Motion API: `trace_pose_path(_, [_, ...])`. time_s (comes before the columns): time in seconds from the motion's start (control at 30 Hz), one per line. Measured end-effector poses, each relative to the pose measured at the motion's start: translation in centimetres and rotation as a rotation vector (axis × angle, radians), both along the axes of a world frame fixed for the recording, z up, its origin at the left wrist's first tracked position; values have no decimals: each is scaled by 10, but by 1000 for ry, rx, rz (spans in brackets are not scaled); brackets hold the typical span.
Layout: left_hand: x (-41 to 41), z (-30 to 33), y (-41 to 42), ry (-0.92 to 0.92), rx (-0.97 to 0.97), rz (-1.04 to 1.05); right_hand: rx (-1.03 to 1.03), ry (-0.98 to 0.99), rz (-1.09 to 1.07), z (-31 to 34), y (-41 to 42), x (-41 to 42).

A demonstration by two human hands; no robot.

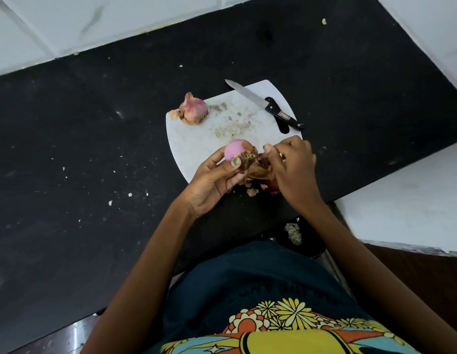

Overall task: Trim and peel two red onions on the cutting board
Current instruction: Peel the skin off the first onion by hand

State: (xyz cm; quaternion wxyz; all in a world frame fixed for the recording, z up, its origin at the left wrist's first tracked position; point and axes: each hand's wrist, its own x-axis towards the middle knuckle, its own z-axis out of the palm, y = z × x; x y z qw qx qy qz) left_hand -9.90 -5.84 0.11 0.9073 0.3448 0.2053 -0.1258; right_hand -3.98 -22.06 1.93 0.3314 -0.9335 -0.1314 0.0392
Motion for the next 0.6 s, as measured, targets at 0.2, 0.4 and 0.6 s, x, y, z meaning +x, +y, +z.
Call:
trace_pose_path(0.2, [1,1,-3,-4,-33,21,617,446,7,32,9,-7])
trace_pose_path(0.4, [0,-3,0,-21,-95,33,656,478,31,33,10,-6])
trace_pose_path(0.6, [0,-5,1,-38,-99,13,673,447,7,31,10,-2])
